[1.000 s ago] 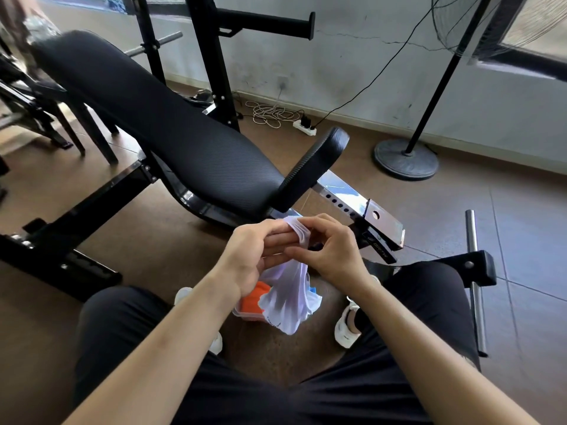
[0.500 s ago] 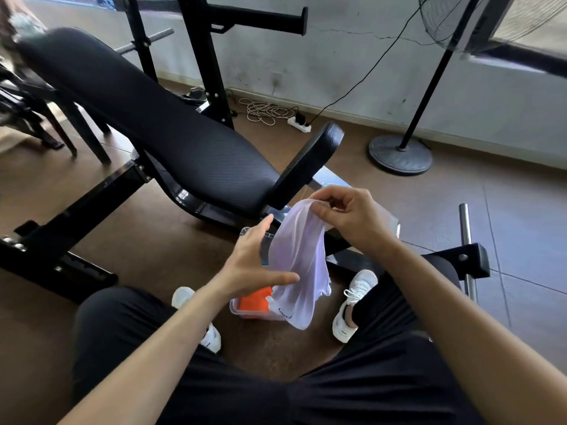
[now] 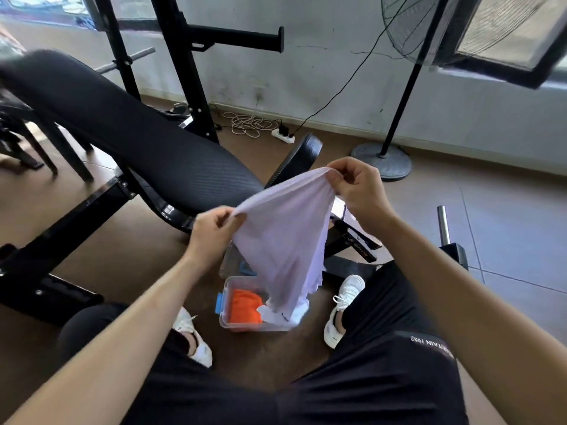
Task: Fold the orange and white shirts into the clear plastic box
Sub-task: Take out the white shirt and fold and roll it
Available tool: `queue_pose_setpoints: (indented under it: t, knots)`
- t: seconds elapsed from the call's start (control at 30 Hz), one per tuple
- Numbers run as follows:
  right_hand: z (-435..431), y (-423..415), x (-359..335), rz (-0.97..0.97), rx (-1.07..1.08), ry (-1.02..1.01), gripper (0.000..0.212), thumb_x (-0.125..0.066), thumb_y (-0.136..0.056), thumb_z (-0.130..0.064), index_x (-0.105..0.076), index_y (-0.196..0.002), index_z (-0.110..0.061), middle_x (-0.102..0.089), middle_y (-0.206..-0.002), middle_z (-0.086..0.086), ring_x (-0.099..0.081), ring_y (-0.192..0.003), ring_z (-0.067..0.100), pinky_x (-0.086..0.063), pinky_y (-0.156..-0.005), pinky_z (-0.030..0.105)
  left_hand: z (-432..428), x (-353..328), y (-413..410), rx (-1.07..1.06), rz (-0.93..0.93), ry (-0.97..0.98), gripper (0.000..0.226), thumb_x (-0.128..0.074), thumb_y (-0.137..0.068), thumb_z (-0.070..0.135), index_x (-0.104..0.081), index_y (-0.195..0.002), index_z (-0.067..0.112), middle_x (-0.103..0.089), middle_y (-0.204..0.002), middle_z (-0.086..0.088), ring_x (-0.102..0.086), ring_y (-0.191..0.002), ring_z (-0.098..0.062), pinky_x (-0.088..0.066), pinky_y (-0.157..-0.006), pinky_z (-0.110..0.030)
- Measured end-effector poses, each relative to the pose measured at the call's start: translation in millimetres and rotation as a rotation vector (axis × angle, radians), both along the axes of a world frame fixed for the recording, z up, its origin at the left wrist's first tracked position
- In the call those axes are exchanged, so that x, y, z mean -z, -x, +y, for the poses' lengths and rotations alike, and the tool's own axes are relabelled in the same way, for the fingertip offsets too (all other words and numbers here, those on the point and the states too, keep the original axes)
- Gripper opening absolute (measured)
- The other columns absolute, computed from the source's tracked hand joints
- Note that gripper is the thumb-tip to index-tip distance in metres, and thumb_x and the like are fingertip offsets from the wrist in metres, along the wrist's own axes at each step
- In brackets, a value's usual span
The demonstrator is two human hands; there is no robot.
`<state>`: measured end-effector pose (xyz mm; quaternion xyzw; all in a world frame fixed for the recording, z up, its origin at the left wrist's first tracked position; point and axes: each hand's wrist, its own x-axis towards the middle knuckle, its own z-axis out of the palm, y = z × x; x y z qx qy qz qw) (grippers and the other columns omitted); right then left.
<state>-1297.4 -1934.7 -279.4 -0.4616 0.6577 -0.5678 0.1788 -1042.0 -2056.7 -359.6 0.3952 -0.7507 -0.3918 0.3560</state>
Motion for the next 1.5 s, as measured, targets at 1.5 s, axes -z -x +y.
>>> queue_pose_setpoints:
  t: [1.5]
  knots:
    - [-17,-18,-54,0.583,-0.352,-0.336,0.033,-0.066,-0.081,0.001,-0.08,-0.094,-0.026,-0.047,-0.057,-0.011,-0.042,-0.052,0.007,-0.034,-0.056,0.011,-61,-100,-11,-0.139,0.403,-0.224,0.03,-0.08,-0.083,0.04,-0.074,-0.072,0.013,-0.054,-0.071,-0.001,-0.046,-0.07,-0.018,-0.041,-0.066,-0.036]
